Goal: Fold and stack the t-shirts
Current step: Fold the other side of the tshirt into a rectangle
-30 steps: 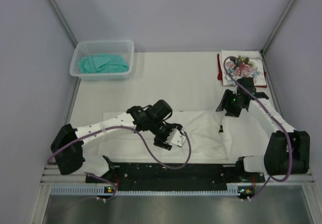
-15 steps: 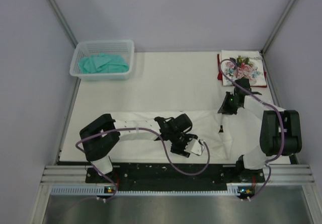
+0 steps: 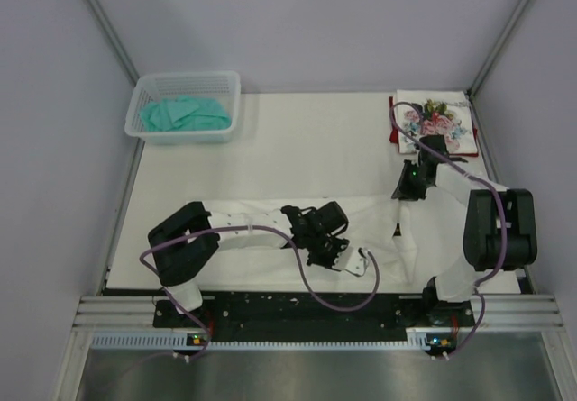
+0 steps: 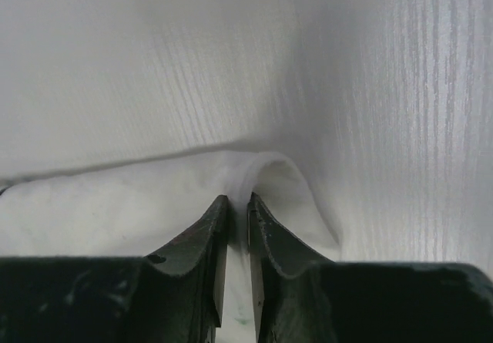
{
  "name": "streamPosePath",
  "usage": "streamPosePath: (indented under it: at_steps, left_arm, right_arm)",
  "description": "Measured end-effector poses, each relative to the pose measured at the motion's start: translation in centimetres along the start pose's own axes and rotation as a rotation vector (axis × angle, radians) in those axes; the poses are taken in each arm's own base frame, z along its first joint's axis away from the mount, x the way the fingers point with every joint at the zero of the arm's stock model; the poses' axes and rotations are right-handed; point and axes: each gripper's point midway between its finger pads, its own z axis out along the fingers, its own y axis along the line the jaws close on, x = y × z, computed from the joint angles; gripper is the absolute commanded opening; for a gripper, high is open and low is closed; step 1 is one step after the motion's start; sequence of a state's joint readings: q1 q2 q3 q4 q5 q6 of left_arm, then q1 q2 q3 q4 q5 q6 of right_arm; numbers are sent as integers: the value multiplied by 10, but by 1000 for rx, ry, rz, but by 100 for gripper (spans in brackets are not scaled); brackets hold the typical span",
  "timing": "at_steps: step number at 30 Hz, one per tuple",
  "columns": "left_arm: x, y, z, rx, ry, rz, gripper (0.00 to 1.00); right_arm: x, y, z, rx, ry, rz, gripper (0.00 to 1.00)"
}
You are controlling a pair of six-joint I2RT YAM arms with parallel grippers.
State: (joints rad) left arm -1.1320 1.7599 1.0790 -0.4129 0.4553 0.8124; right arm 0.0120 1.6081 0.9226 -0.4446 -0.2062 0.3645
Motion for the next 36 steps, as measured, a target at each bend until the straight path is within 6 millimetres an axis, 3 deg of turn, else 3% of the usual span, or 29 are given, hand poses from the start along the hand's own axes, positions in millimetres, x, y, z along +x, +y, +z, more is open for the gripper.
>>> streamPosePath:
  at_steps: [2, 4, 7, 11, 13, 16, 20, 22, 24, 29, 31, 33, 34, 36]
  left_arm:
    - [-2, 0, -5, -3, -1, 1, 0]
    - [-3, -1, -11, -3, 0, 5, 0]
    - [-6, -1, -16, -8, -5, 20, 0]
    - [-3, -4, -17, 3, 7, 17, 0]
    - [-1, -5, -18, 4, 7, 13, 0]
    - [2, -7, -18, 6, 9, 10, 0]
    - [7, -9, -18, 7, 12, 7, 0]
    - [8, -9, -18, 6, 13, 6, 0]
    - [9, -8, -18, 5, 12, 4, 0]
    - [8, -8, -18, 8, 7, 5, 0]
    - [8, -8, -18, 8, 8, 6, 0]
    - [8, -8, -18, 9, 8, 9, 0]
    - [8, -8, -18, 9, 8, 13, 0]
    - [9, -7, -19, 8, 9, 13, 0]
  right_arm:
    - [-2, -2, -3, 19, 1, -8, 41]
    - [-3, -10, -8, 92, 1, -31, 47]
    - [0, -22, -28, 244, -12, -93, 49]
    - [12, -16, -64, 274, -34, -124, 48]
    - [25, -5, -78, 204, -43, -82, 48]
    - [64, 2, -89, 105, -10, 0, 48]
    - [134, -14, -85, 97, 127, 131, 45]
    - [155, -18, -83, 114, 183, 180, 44]
    - [165, -17, -82, 115, 217, 213, 43]
    - [167, -4, -83, 68, 221, 259, 41]
    - [168, 1, -84, 48, 226, 263, 36]
    - [168, 4, -82, 32, 226, 269, 22]
    - [170, 5, -80, 27, 230, 275, 5]
    - [178, 5, -74, 12, 254, 287, 0]
